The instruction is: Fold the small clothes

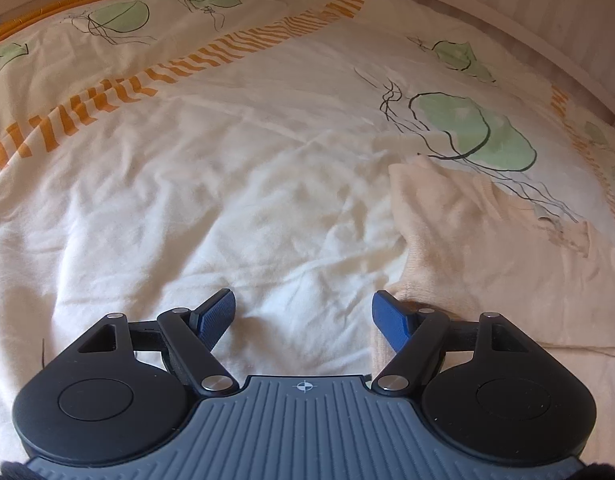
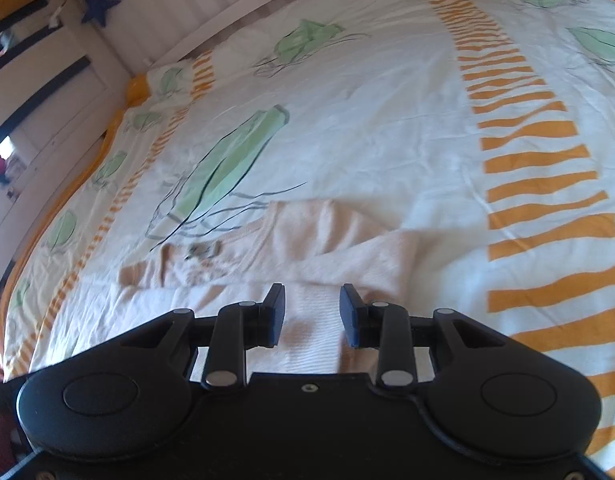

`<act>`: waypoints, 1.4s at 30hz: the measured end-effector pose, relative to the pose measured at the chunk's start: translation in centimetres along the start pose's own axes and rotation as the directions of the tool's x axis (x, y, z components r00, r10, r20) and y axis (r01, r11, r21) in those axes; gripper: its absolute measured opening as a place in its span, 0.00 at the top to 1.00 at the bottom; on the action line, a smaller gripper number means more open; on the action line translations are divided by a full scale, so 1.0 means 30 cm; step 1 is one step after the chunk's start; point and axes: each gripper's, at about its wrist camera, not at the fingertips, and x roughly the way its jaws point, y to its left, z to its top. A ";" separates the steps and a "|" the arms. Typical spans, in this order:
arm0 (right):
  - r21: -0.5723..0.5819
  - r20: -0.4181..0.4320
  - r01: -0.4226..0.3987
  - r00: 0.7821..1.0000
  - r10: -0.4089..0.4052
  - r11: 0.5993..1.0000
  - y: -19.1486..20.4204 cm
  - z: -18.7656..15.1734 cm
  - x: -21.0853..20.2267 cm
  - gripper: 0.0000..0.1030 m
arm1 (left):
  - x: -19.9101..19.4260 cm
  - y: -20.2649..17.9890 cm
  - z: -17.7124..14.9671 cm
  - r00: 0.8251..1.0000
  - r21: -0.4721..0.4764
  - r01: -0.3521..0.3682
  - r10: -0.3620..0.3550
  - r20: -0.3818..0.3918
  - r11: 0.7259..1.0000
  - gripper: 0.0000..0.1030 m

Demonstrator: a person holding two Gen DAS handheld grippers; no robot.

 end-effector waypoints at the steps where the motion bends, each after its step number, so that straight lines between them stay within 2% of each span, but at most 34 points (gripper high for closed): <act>1: -0.029 -0.010 -0.012 1.000 0.012 0.999 0.022 -0.007 0.005 0.58 | -0.007 0.008 0.004 1.000 -0.003 -0.002 0.002 0.005 1.000 0.28; 3: -0.082 -0.042 -0.031 0.999 0.027 0.996 0.058 -0.018 0.025 0.58 | -0.020 0.021 0.016 1.000 -0.016 0.005 -0.005 0.014 1.000 0.28; 4: -0.109 -0.065 -0.027 0.998 0.020 0.994 0.074 -0.026 0.039 0.54 | -0.026 0.024 0.026 1.000 -0.024 0.014 -0.013 0.020 1.000 0.28; 6: -0.160 -0.118 0.024 0.992 -0.043 0.987 0.093 -0.043 0.074 0.48 | -0.032 0.020 0.050 0.999 -0.027 0.036 -0.035 0.033 0.999 0.28; 8: -0.214 -0.155 0.079 0.981 -0.114 0.974 0.100 -0.064 0.108 0.48 | -0.028 -0.001 0.081 0.997 -0.010 0.071 -0.071 0.038 0.997 0.28; 13: -0.260 -0.148 0.091 0.980 -0.133 0.961 0.120 -0.078 0.111 0.46 | 0.044 -0.083 0.158 0.984 0.050 0.179 -0.179 0.002 0.983 0.27; 16: -0.258 -0.149 0.088 0.980 -0.130 0.962 0.113 -0.080 0.109 0.46 | 0.130 -0.118 0.190 0.973 0.034 0.229 -0.228 -0.037 0.973 0.27; 20: -0.235 -0.151 0.078 0.982 -0.116 0.969 0.105 -0.075 0.111 0.46 | 0.237 -0.151 0.218 0.963 0.005 0.260 -0.258 -0.075 0.966 0.27; 22: -0.231 -0.152 0.076 0.982 -0.113 0.970 0.103 -0.074 0.112 0.46 | 0.282 -0.158 0.225 0.952 -0.019 0.290 -0.291 -0.098 0.957 0.29; 23: -0.231 -0.152 0.076 0.982 -0.113 0.970 0.105 -0.073 0.114 0.45 | 0.298 -0.162 0.225 0.946 -0.029 0.304 -0.306 -0.105 0.952 0.35; 24: -0.231 -0.152 0.074 0.982 -0.112 0.970 0.106 -0.073 0.116 0.45 | 0.304 -0.167 0.224 0.944 -0.034 0.311 -0.313 -0.101 0.950 0.53; 27: -0.234 -0.152 0.071 0.982 -0.109 0.970 0.109 -0.074 0.118 0.42 | 0.272 -0.184 0.215 0.951 -0.012 0.305 -0.305 -0.049 0.952 0.77; 29: -0.242 -0.152 0.073 0.982 -0.112 0.967 0.114 -0.076 0.119 0.42 | 0.227 -0.203 0.207 0.953 0.033 0.304 -0.304 0.007 0.952 0.84; 33: -0.243 -0.151 0.074 0.982 -0.113 0.967 0.118 -0.078 0.121 0.41 | 0.142 -0.221 0.178 0.935 0.127 0.325 -0.338 0.104 0.937 0.84; 34: -0.241 -0.151 0.074 0.982 -0.112 0.968 0.117 -0.078 0.122 0.41 | 0.129 -0.219 0.174 0.933 0.143 0.319 -0.337 0.126 0.937 0.84; 35: -0.240 -0.151 0.073 0.982 -0.112 0.968 0.117 -0.078 0.121 0.41 | 0.124 -0.216 0.170 0.939 0.154 0.293 -0.314 0.139 0.944 0.84; 38: -0.236 -0.150 0.073 0.983 -0.110 0.969 0.116 -0.079 0.121 0.41 | 0.153 -0.208 0.170 0.979 0.199 0.125 -0.153 0.133 0.972 0.84; 40: -0.236 -0.149 0.072 0.983 -0.110 0.969 0.115 -0.079 0.121 0.41 | 0.188 -0.196 0.173 0.993 0.218 -0.006 -0.020 0.117 0.976 0.84; 41: -0.235 -0.149 0.072 0.983 -0.109 0.969 0.115 -0.079 0.121 0.41 | 0.196 -0.184 0.177 0.994 0.208 -0.031 0.007 0.113 0.978 0.84; 42: -0.234 -0.149 0.072 0.983 -0.109 0.970 0.115 -0.079 0.121 0.41 | 0.193 -0.172 0.179 0.994 0.184 -0.024 0.004 0.112 0.983 0.84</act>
